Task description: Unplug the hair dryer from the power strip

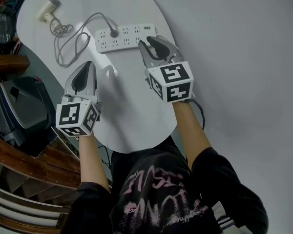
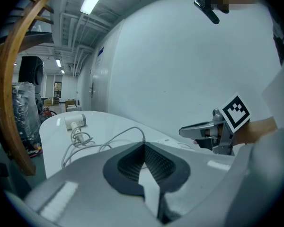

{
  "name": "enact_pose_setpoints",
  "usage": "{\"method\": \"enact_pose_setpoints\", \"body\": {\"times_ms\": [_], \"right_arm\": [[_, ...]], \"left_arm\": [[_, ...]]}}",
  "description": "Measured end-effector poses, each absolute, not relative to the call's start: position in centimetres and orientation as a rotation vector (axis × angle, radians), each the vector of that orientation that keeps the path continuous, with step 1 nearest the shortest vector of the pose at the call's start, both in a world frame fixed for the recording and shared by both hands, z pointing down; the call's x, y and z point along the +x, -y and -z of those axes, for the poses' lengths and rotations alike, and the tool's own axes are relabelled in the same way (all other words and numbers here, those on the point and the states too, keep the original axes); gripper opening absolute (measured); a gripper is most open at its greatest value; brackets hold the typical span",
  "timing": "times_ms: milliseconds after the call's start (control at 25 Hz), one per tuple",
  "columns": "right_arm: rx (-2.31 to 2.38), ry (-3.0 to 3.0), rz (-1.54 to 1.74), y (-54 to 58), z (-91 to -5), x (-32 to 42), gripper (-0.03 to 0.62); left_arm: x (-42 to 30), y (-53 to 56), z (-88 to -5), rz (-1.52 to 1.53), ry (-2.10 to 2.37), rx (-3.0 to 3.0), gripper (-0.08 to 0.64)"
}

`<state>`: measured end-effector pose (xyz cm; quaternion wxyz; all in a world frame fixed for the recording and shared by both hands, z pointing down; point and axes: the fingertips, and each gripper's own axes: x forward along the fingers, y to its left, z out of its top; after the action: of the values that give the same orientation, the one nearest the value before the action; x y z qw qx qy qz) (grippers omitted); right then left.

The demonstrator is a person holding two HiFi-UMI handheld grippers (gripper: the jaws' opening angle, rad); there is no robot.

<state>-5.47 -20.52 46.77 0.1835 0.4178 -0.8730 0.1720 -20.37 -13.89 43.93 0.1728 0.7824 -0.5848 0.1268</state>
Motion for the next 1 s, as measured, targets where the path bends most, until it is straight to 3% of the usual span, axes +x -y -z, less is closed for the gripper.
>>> {"method": "enact_pose_setpoints", "body": {"times_ms": [1000], "right_arm": [[1.155,2.250,-0.490,23.0,-53.3,-6.7,0.112]], "left_arm": [[-21.3,13.6,-44.4,-0.375,1.659,2.210,0.000]]}}
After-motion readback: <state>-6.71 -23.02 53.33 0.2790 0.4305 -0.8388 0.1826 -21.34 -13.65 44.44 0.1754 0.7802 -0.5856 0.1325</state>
